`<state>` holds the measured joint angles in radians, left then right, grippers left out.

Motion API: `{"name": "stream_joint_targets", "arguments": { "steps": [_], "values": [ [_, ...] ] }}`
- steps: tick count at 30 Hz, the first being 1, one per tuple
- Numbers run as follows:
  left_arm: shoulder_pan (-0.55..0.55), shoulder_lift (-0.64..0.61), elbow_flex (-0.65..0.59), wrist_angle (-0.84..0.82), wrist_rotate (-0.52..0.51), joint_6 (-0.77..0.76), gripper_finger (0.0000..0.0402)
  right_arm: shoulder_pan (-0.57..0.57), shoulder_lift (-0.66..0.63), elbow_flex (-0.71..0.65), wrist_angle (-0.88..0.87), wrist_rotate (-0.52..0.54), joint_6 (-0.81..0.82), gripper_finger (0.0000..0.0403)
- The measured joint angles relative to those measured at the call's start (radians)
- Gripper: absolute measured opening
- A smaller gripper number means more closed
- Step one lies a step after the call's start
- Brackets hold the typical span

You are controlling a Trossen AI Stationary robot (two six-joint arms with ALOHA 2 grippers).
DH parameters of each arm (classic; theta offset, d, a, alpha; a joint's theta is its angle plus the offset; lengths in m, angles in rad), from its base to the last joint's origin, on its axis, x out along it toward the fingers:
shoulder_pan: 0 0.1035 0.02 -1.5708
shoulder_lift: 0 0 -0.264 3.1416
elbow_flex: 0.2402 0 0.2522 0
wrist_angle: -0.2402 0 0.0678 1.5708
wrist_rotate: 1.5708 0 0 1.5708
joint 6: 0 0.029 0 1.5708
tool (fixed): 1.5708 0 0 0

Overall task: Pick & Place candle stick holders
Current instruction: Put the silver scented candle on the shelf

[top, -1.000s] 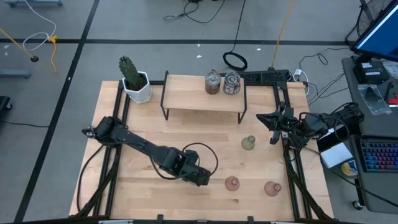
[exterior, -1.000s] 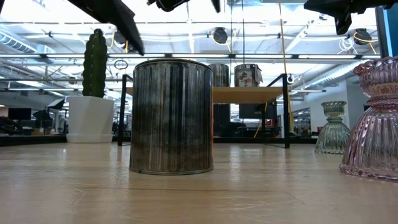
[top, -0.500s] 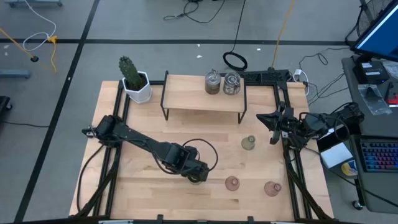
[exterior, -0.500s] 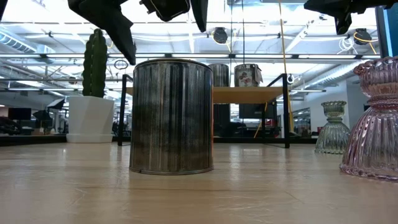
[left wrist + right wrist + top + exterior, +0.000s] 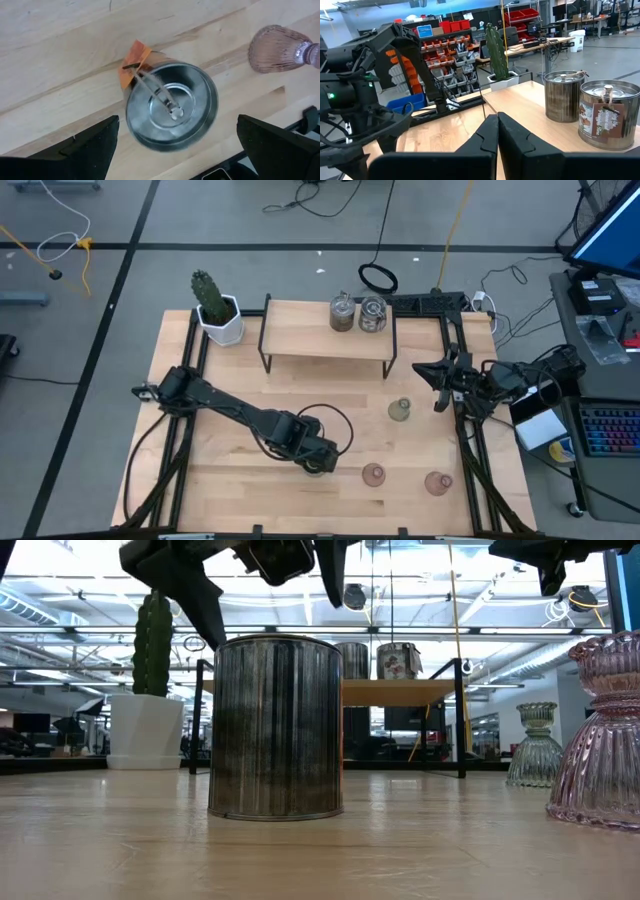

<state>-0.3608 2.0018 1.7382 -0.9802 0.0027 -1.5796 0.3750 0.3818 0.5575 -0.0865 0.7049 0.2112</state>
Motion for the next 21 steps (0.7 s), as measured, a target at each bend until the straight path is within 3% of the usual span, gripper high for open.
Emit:
{"name": "stream_joint_targets", "arguments": {
  "steps": [21],
  "values": [
    [0.019,0.055,0.0,0.054,0.083,0.041,0.0399,0.0,0.001,0.0,0.0,0.0,0.013,0.0]
  ]
}}
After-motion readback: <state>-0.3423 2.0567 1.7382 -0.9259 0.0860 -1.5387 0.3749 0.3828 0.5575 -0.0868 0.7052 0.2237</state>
